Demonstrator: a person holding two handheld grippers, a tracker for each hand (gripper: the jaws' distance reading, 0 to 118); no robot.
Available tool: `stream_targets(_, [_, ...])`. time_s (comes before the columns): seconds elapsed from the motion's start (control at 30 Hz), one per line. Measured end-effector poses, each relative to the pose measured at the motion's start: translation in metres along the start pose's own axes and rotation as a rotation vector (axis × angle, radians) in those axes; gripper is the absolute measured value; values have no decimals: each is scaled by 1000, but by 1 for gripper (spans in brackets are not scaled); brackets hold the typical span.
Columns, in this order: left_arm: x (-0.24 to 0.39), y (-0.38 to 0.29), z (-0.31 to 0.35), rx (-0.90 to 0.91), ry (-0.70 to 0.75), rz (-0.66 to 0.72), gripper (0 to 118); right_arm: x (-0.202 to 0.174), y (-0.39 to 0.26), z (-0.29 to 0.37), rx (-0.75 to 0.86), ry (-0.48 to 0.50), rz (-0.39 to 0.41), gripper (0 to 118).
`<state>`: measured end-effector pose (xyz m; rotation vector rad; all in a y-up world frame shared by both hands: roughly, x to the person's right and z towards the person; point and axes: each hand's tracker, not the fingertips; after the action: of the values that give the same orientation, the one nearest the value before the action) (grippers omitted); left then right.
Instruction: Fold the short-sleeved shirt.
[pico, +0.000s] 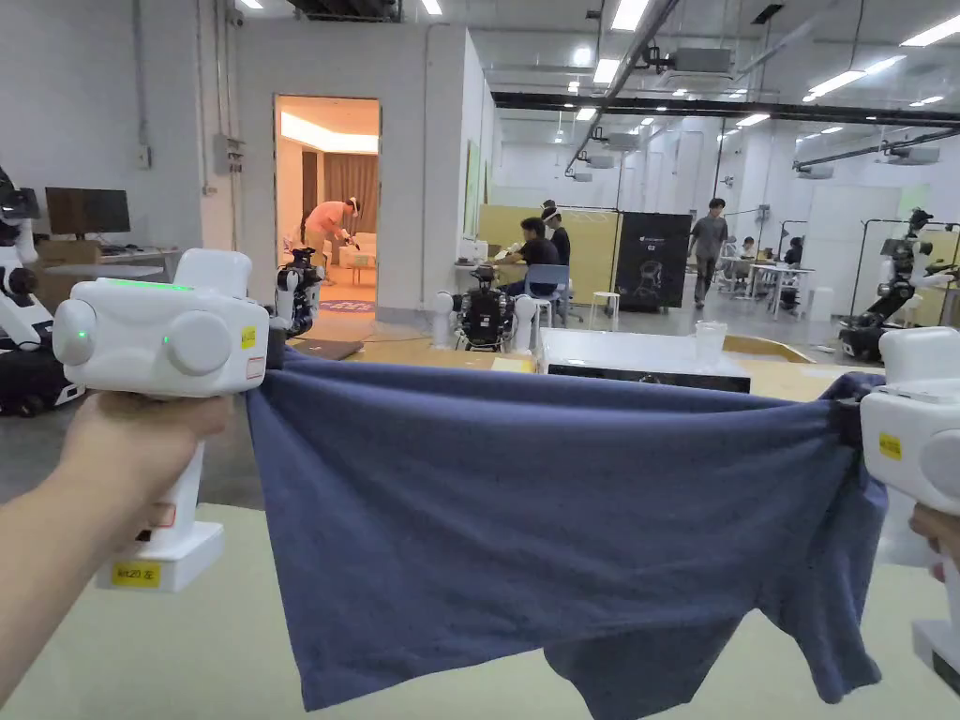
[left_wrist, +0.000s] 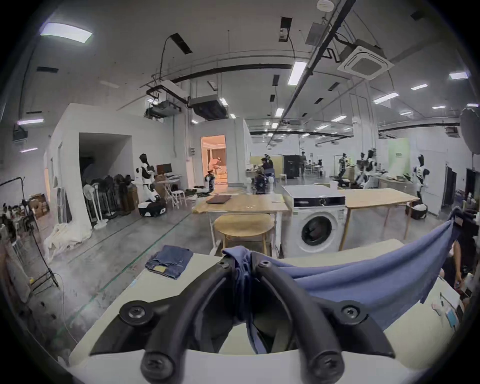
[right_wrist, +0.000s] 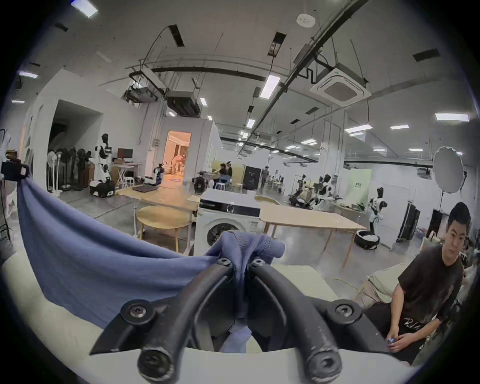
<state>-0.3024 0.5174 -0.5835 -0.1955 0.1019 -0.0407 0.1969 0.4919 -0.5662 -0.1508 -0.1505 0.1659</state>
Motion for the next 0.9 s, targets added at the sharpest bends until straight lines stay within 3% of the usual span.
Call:
stream_targets(0.27, [18, -41, -36, 52, 49, -17, 4, -15, -22, -48, 21, -38, -6, 4])
stream_targets(0.47, [38, -118, -57, -108, 43, 20, 4, -14, -100, -59, -91, -24, 7, 4])
stream_targets(0.7, [47, -236, -31, -258, -6, -47, 4, -4, -235, -15, -222, 8, 28, 4])
stream_targets(0.9, [37, -306, 49, -315, -132, 108, 4, 11, -317, 82, -273, -10, 20, 4])
